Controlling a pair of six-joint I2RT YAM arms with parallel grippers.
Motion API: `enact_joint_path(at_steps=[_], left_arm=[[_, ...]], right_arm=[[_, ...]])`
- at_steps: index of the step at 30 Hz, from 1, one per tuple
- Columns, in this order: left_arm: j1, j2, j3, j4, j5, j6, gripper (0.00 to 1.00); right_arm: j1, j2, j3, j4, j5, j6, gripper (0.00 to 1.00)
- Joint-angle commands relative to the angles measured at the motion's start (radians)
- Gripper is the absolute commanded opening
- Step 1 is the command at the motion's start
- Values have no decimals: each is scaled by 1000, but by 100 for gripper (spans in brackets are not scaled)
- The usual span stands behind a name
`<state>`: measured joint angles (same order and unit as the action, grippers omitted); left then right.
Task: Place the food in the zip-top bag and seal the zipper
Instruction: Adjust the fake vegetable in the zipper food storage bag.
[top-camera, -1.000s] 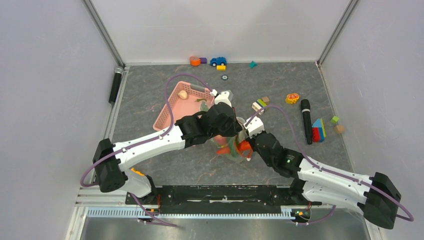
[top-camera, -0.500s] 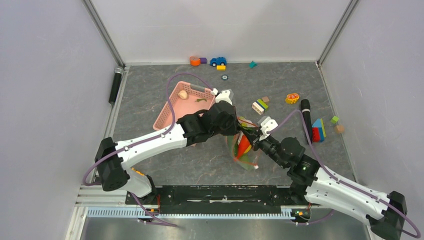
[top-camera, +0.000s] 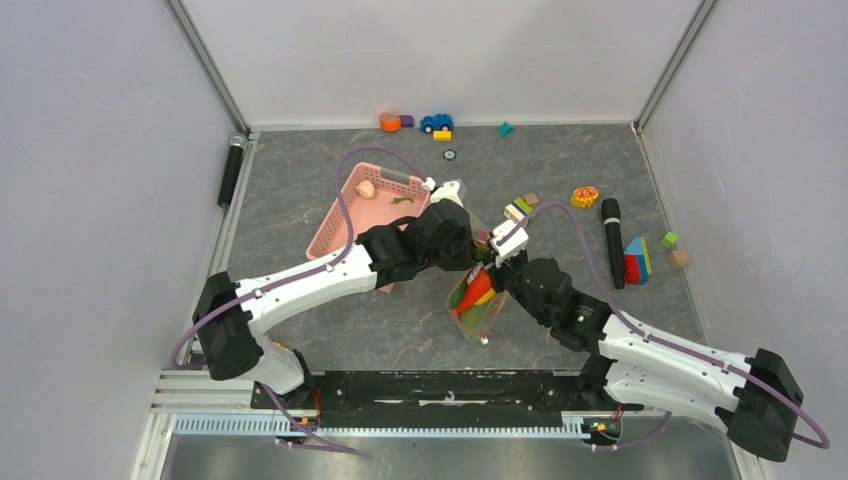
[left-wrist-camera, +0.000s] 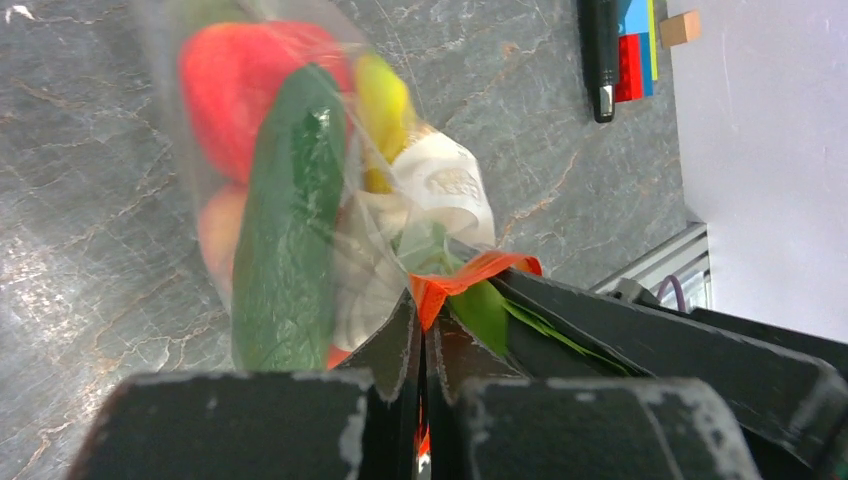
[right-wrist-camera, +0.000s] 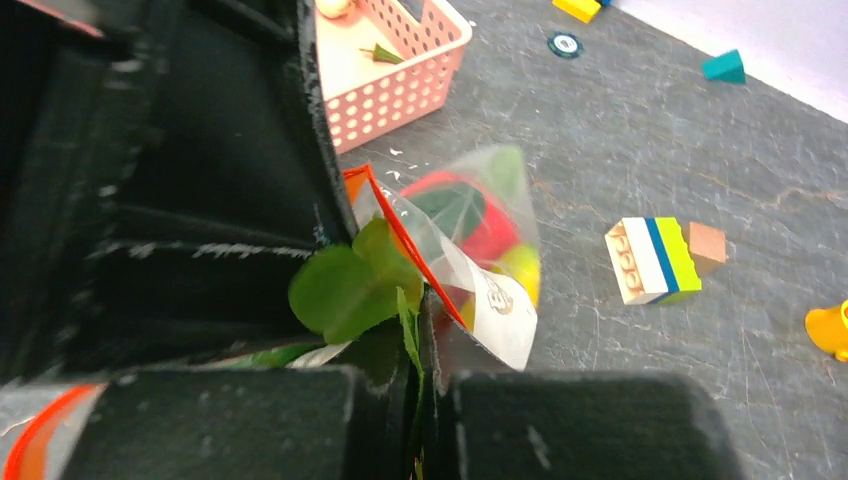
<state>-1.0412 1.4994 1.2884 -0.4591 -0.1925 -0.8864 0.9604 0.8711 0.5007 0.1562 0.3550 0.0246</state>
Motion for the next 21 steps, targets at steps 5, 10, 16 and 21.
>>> enact_joint_path(at_steps=[5, 10, 16, 21], left_arm=[[-18, -37, 48, 157, 84, -47, 2], [-18, -40, 45, 181, 131, -35, 2], [-18, -70, 9, 243, 188, -10, 2], [-18, -95, -13, 283, 241, 14, 2]], right_arm=[[9, 105, 1, -103, -4, 31, 2], [9, 131, 18, -132, 63, 58, 5], [9, 222, 118, -343, 439, 279, 6], [9, 243, 138, -385, 516, 351, 6]])
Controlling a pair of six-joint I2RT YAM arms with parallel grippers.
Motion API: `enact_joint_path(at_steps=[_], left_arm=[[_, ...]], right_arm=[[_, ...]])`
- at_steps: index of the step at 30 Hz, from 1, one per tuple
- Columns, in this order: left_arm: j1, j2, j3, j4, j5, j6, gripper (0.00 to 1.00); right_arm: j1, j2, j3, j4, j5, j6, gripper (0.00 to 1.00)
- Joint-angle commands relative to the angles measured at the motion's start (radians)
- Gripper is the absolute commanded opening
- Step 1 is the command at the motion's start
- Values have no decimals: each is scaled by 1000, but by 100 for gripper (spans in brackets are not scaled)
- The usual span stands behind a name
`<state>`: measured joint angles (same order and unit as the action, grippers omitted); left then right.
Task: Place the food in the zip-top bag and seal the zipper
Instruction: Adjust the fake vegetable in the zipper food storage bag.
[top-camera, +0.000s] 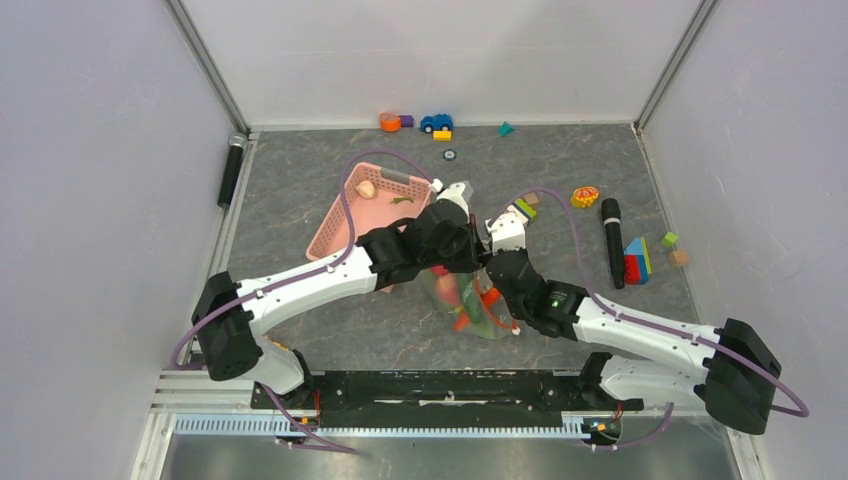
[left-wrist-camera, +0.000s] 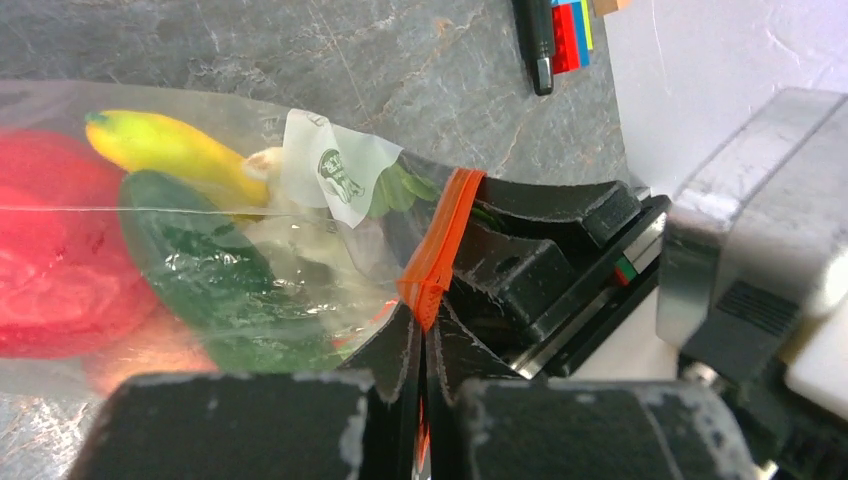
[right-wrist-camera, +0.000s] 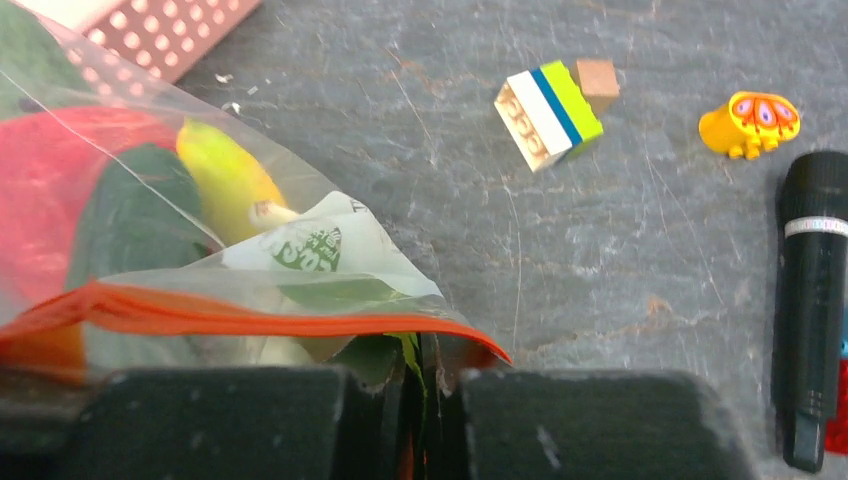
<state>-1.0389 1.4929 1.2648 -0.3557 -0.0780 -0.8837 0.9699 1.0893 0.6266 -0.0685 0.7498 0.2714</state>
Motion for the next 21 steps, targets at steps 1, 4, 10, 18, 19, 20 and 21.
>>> enact_joint_path(at_steps=[1, 4, 10, 18, 19, 20, 21], left_arm=[[-21, -91, 9, 182, 130, 14, 2], [-21, -92, 5, 182, 128, 15, 2], [-19, -85, 3, 183, 96, 12, 2], [42, -25, 10, 171, 73, -46, 2], [50, -17, 10, 173, 99, -52, 2], [56, -10, 10, 173, 105, -58, 2], [61, -3, 10, 174, 109, -63, 2]], right_arm=[[0, 23, 14, -161, 112, 101, 6], [0, 11, 14, -135, 71, 60, 6], [0, -55, -19, -85, -85, -17, 15], [0, -272, -54, -58, -371, -86, 53], [0, -302, -56, -56, -401, -90, 55], [0, -326, -55, -57, -423, -94, 57], [0, -354, -54, -56, -447, -95, 60]])
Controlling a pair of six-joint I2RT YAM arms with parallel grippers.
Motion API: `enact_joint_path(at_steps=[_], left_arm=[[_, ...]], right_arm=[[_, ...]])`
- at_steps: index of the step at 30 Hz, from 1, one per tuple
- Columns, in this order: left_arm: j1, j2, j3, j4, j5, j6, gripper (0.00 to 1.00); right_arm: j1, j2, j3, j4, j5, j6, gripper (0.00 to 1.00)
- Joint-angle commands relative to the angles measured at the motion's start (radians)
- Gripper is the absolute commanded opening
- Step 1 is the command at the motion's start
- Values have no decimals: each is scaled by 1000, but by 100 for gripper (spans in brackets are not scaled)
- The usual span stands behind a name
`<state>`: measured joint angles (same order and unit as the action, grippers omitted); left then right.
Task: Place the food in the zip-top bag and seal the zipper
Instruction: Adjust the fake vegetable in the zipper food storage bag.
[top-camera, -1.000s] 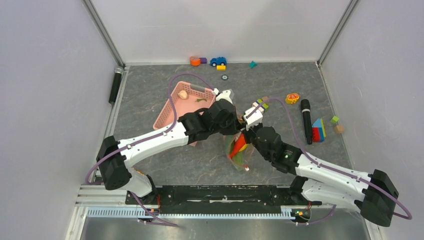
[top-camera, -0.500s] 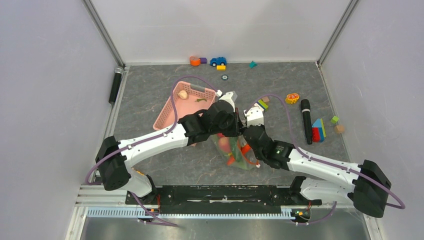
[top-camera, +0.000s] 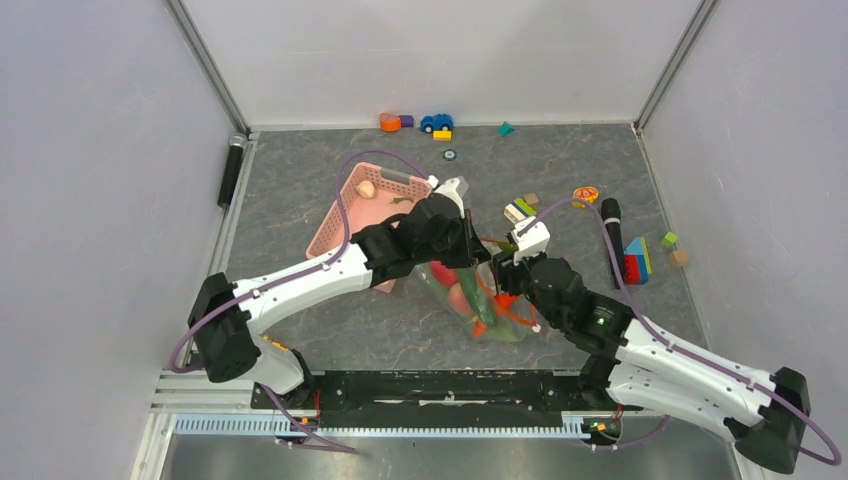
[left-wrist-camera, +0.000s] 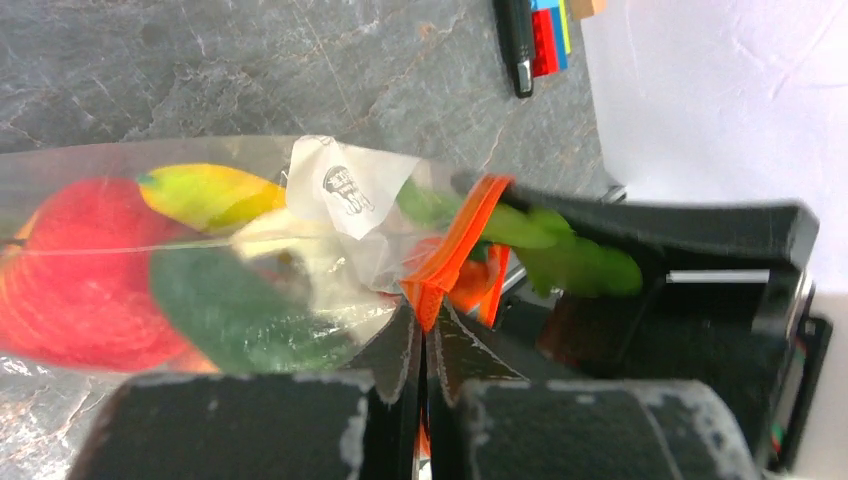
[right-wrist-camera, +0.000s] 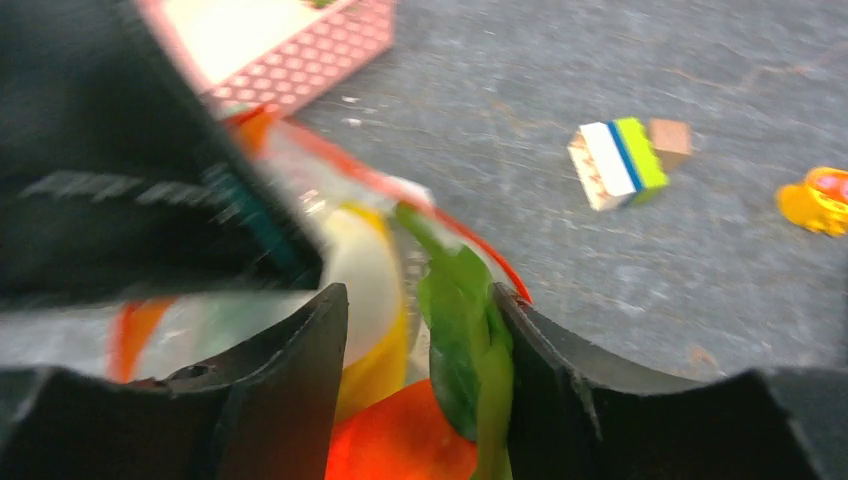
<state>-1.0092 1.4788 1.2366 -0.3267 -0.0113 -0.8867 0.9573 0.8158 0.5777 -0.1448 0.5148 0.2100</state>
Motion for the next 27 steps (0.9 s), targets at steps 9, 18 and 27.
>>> enact_joint_path(at_steps=[9, 18, 27], left_arm=[[42, 13, 38, 143, 44, -60, 2], [47, -7, 34, 122, 25, -37, 2], [53, -10, 26, 114, 30, -31, 2]], right_arm=[[13, -277, 14, -2, -184, -17, 83], [12, -409, 44, -341, 178, 215, 87], [12, -607, -19, -503, 199, 336, 87]])
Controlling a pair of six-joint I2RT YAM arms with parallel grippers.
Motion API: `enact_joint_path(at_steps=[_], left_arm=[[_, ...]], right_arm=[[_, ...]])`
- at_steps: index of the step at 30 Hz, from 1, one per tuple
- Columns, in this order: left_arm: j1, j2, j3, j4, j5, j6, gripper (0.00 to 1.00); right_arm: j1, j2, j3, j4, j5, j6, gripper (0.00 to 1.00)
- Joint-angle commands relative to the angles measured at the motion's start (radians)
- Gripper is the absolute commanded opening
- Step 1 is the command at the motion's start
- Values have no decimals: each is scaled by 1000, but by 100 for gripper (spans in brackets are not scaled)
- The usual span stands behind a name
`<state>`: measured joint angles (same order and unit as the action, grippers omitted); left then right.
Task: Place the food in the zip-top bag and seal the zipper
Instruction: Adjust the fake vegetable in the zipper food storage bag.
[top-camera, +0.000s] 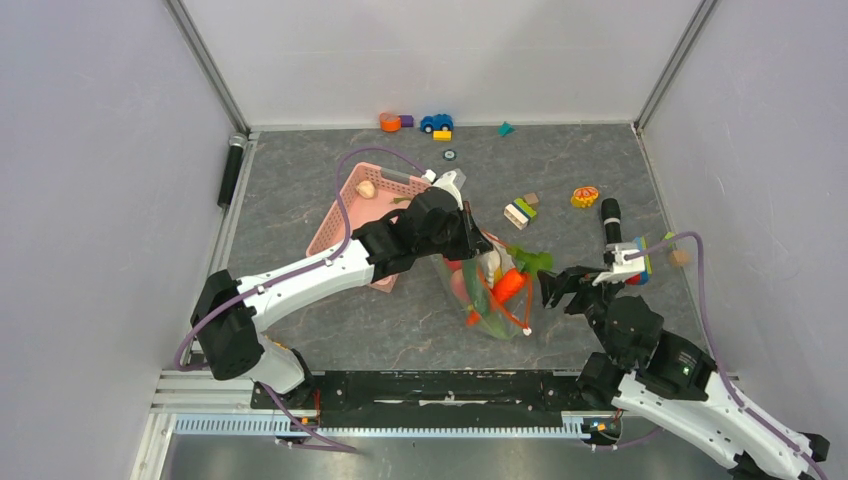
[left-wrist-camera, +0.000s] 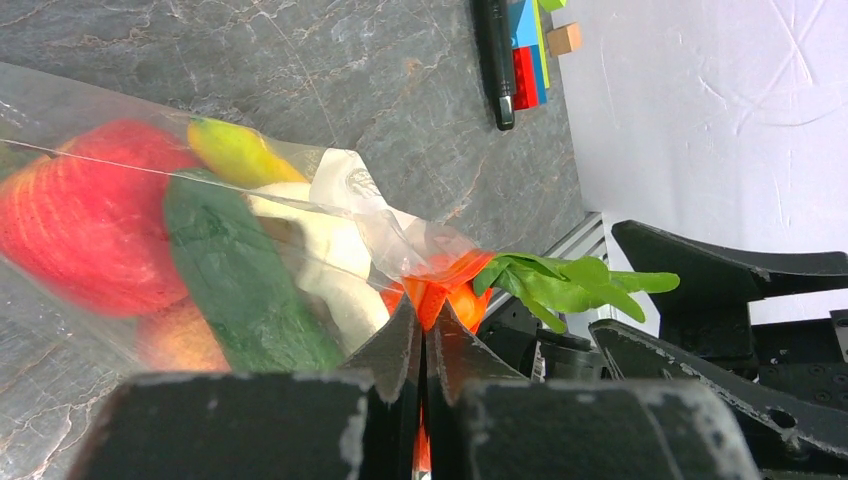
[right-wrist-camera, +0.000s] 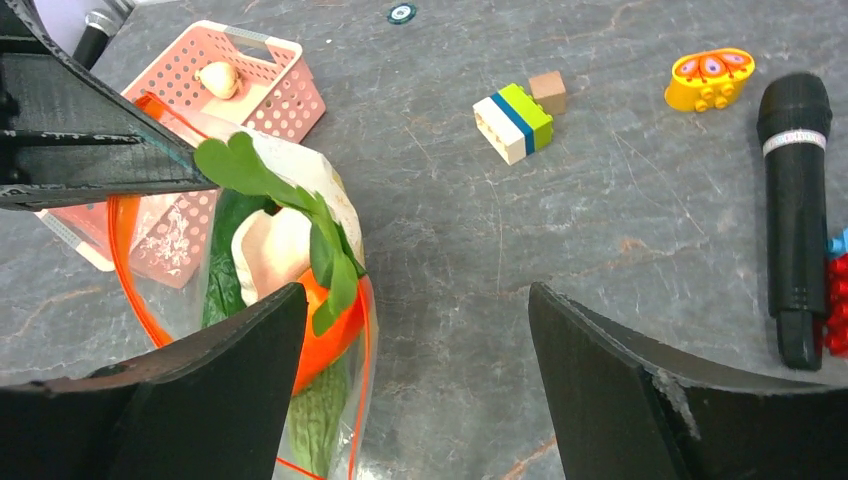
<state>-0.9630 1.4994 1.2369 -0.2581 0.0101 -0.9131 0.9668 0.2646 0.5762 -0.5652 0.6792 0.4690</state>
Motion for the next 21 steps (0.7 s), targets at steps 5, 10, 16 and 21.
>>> enact_joint_path(at_steps=[5, 10, 16, 21], left_arm=[[7, -36, 22, 43, 9, -1, 2], [6, -48, 14, 43, 6, -2, 2], [7, -62, 1, 43, 7, -4, 2], [6, -70, -6, 46, 15, -3, 2]], right_arm=[[3, -62, -80, -94, -30, 106, 83], [3, 2, -154, -30, -44, 157, 77], [3, 52, -195, 107, -46, 142, 69], [3, 89, -199, 169, -72, 129, 67]])
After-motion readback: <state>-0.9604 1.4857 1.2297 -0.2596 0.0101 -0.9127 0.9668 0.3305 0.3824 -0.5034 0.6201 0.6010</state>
